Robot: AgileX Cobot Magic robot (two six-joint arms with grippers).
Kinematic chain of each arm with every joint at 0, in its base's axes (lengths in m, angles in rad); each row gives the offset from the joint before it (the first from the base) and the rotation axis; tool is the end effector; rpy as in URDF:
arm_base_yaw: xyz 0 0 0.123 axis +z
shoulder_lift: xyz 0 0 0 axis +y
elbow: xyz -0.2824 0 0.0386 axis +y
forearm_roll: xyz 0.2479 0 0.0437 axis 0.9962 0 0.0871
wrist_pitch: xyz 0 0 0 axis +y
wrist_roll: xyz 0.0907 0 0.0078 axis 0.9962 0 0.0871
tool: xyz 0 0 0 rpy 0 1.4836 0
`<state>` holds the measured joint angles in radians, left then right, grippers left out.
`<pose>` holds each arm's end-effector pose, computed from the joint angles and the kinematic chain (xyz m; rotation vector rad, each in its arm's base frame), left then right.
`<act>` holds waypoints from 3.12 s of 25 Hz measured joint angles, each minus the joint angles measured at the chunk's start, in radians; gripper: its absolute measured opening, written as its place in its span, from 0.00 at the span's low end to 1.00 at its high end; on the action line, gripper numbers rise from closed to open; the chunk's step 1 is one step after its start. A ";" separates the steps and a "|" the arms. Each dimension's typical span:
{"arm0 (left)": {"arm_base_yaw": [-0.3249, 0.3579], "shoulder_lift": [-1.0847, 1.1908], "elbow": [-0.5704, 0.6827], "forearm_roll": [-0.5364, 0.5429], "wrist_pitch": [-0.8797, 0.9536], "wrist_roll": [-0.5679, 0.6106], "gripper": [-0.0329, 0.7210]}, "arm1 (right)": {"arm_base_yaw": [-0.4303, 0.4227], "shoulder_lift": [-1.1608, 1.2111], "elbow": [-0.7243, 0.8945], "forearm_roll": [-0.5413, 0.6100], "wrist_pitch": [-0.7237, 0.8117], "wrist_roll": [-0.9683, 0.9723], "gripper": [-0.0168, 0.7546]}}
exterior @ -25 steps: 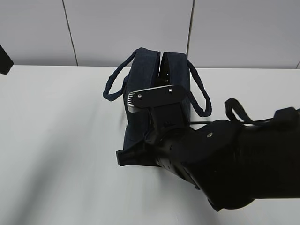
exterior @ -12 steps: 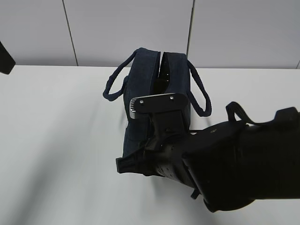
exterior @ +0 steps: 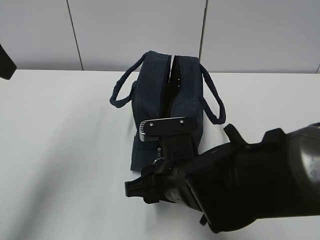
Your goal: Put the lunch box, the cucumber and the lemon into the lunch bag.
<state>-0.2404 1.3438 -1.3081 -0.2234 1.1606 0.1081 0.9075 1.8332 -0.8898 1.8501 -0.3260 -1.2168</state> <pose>0.2517 -0.0808 0.3622 0.4098 2.6451 -0.3443 0.2325 0.2523 0.1403 -0.1957 2.4680 0.2794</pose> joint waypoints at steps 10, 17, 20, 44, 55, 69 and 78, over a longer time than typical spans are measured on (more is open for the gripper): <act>0.000 0.000 0.000 0.000 0.000 0.002 0.40 | 0.000 0.032 -0.032 -0.004 0.006 0.008 0.59; 0.000 0.000 0.000 0.000 0.002 0.002 0.40 | 0.000 0.071 -0.067 -0.004 -0.043 0.012 0.59; 0.000 0.000 0.000 0.000 0.004 0.003 0.40 | 0.000 0.071 -0.071 -0.004 -0.070 0.020 0.59; 0.000 0.000 0.000 -0.002 0.016 0.009 0.40 | -0.054 0.071 -0.094 0.004 -0.053 0.043 0.59; 0.000 0.000 0.000 -0.002 0.017 0.010 0.40 | -0.054 0.071 -0.094 0.006 -0.050 0.044 0.43; 0.000 0.000 0.000 -0.002 0.023 0.011 0.40 | -0.054 0.071 -0.094 0.006 -0.048 0.044 0.15; 0.000 0.000 0.000 0.003 0.026 0.018 0.40 | -0.054 0.071 -0.095 0.006 -0.044 0.044 0.02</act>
<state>-0.2404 1.3438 -1.3081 -0.2206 1.1866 0.1265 0.8540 1.9046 -0.9852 1.8561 -0.3697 -1.1724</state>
